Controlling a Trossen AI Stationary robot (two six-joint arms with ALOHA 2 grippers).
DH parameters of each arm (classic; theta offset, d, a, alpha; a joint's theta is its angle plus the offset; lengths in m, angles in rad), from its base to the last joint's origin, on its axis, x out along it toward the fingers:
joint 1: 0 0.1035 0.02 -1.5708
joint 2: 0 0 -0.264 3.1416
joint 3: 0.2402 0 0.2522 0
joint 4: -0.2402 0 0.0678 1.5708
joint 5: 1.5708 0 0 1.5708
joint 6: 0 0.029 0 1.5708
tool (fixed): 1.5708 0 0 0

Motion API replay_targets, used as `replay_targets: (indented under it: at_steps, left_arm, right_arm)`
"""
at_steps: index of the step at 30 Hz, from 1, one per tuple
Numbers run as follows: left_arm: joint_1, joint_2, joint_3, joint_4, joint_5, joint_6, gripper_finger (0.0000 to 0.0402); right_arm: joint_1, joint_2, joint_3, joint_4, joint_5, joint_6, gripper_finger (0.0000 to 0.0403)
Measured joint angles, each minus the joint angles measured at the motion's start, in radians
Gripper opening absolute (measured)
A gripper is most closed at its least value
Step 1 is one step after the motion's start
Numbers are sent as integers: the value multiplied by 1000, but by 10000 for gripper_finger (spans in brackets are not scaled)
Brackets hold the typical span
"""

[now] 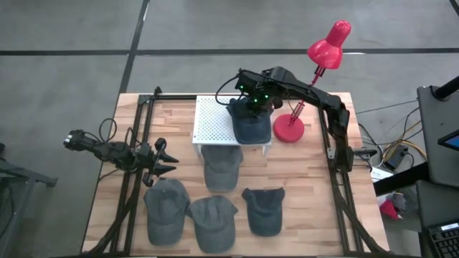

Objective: Pick & Place hat
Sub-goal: Stack the right black cap on top of the black cap on the shelf

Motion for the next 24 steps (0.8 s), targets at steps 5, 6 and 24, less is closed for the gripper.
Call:
replay_targets:
  at_steps: [5,6,24]
  left_arm:
    - [0,0,0,0,0,0,129]
    - [0,0,0,0,0,0,129]
    - [0,0,0,0,0,0,129]
  right_arm:
    - [-6,0,-3,14,0,0,9]
    - [-6,0,-3,19,0,0,9]
    - [-7,0,-3,34,-55,-11,9]
